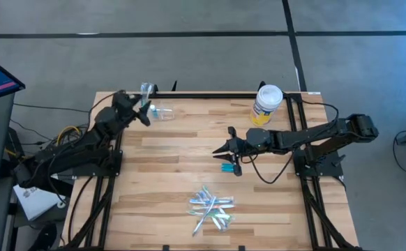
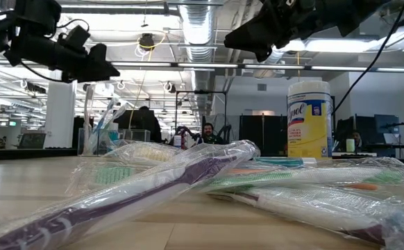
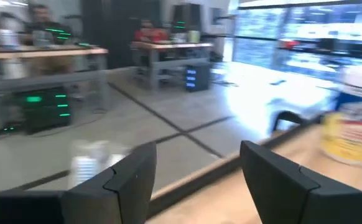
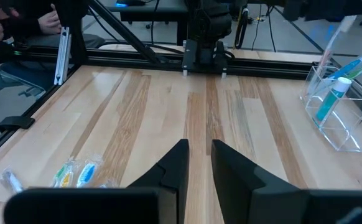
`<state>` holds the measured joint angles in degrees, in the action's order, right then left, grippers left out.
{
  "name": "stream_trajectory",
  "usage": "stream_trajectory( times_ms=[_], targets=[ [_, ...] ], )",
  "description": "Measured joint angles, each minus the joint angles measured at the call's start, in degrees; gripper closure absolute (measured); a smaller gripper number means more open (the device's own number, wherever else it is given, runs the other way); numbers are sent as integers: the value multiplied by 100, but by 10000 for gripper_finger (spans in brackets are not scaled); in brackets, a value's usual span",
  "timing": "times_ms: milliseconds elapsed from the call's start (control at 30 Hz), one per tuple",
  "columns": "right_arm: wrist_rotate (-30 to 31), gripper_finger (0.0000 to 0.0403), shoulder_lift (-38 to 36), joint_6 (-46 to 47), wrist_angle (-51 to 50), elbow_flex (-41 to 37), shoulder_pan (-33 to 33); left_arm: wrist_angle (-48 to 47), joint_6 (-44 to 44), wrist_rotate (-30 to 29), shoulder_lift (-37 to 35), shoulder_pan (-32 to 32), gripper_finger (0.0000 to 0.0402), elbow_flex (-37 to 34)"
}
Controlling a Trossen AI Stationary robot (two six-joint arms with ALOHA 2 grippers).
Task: Pick & Place toothbrushing station
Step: Put the purple toothbrush into the transparent organizer
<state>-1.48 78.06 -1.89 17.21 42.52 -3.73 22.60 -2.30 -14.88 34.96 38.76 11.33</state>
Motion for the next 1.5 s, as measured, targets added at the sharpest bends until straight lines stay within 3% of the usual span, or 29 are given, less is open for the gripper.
stream_trajectory(
  times_ms=[300,833,1100,1500],
  targets=[
    [-2,343,0,304,-329,-2,0,-40,-160,913,0,-1115,182,0],
    [-3,343,0,691,-927,-2,-134,-42,-160,927,115,-3116,187,-2],
    [-6,343,0,692,-922,-2,-435,108,-296,923,907,-3809,189,-4],
    [-11,343,0,627,-1055,-2,-810,1536,-441,918,2357,-4694,189,-4]
  ],
)
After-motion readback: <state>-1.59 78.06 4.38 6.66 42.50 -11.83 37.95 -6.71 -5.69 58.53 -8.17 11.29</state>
